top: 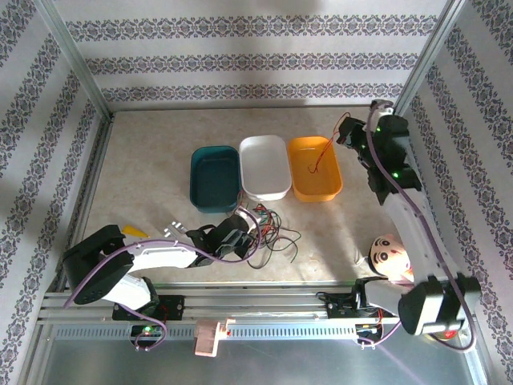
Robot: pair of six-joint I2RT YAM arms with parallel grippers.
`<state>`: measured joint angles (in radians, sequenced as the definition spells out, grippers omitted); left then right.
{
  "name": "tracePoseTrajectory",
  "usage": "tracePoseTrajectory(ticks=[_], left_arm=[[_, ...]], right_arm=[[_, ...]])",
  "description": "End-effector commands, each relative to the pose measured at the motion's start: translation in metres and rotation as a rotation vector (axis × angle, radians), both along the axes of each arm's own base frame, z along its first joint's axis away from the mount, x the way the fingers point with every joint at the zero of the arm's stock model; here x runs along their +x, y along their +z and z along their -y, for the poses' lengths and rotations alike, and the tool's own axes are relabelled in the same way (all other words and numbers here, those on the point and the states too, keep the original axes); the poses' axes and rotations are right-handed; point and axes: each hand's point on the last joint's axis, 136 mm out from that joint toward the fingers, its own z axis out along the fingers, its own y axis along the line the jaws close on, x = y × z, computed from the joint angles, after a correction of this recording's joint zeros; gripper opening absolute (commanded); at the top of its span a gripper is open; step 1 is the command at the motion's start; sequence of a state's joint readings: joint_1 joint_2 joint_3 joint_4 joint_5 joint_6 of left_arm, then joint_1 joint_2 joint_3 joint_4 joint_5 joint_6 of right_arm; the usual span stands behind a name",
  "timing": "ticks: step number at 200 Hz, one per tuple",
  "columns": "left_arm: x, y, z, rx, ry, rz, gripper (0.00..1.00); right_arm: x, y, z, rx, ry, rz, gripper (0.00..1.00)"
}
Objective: Untangle the cables
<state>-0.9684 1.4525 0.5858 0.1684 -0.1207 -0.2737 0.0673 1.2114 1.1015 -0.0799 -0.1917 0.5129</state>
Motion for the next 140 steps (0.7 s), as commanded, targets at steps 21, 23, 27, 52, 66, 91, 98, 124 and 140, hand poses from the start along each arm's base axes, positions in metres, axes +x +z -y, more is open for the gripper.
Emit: tracePoseTrajectory(ticks=[21,23,27,52,66,91,98,124,140], left_arm=[[0.021,0.011,0.01,-0.02,0.035,0.045,0.0],[0.021,0.011,0.01,-0.019,0.035,0.044,0.0],[0.021,0.01,0.011,-0.018,0.034,0.043,0.0],[0.022,0.009,0.009,-0.007,0.042,0.042,0.0],[0.022,0.008,0.008,-0.002,0.044,0.041,0.0],[0.022,0.009,0.009,-0.001,0.042,0.038,0.0],[0.022,0.008,0.009,0.001,0.042,0.036,0.0],[0.021,0.009,0.008,0.006,0.04,0.035,0.0],[0.022,0.01,0.008,0.006,0.041,0.036,0.0]], right_arm=[[0.026,-0.09,-0.001,-0.067,-0.017,-0.179,0.0],[0.026,-0.096,-0.002,-0.07,-0.019,-0.193,0.0],[0.026,-0.109,-0.002,-0.076,-0.026,-0.225,0.0],[0.023,-0.178,-0.008,-0.128,-0.036,-0.412,0.0],[0.023,-0.205,-0.014,-0.142,-0.023,-0.492,0.0],[0.027,-0.237,-0.018,-0.14,-0.031,-0.576,0.0],[0.029,-0.243,-0.019,-0.137,-0.031,-0.591,0.0],[0.039,-0.244,-0.025,-0.132,-0.014,-0.594,0.16],[0.044,-0.228,-0.027,-0.158,-0.005,-0.547,0.4]])
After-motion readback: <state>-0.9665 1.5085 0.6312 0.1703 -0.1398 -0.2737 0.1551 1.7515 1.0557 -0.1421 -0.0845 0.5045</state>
